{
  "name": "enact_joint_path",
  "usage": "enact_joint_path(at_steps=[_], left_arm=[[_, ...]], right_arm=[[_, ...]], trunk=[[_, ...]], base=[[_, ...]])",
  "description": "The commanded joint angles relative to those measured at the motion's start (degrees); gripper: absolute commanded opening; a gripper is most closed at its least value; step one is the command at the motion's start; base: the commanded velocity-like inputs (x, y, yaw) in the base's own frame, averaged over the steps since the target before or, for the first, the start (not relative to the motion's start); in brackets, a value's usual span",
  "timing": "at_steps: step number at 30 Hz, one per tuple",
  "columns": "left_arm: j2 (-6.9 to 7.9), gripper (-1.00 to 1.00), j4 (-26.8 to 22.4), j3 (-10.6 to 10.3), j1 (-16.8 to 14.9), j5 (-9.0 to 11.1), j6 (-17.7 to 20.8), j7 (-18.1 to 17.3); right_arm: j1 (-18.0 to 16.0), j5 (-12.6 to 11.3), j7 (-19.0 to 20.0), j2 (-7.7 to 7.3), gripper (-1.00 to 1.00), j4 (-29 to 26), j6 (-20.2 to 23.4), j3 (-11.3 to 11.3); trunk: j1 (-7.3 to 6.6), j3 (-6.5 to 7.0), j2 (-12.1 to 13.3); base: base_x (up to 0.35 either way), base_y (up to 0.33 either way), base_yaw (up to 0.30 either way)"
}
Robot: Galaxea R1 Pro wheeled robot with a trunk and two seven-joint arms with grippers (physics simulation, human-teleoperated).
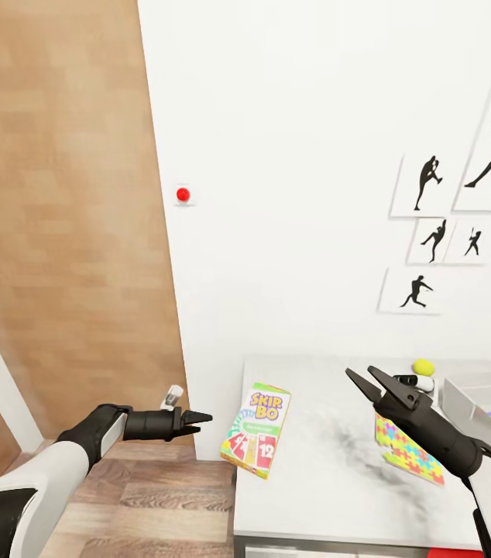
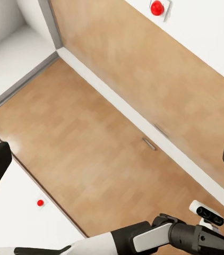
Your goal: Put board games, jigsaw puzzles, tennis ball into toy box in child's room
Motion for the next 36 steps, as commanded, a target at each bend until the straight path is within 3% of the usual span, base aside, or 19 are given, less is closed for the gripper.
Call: enact_joint_path(at_steps=[1, 21, 36], left_arm=[[-0.01, 1.0, 0.0, 0.23, -0.04, -0.02, 0.6, -0.15], [-0.1, 1.0, 0.0, 0.15, -0.04, -0.02, 0.68, -0.16], [-2.36, 1.0, 0.0, 0.06, 0.05, -0.19, 0.69, 0.0]], right_arm=[[-0.04, -0.06, 0.08, 0.0, 1.0, 0.0, 0.25, -0.03], [-0.05, -0.14, 0.07, 0.0, 1.0, 0.01, 0.17, -0.11], [-0.03, -0.15, 0.14, 0.0, 1.0, 0.01, 0.17, -0.12]], trunk=[[0.23, -0.26, -0.47], [4.62, -3.85, -8.49], [7.92, -6.54, -14.5]], base=[[0.0, 0.0, 0.0], [0.0, 0.0, 0.0], [0.0, 0.0, 0.0]])
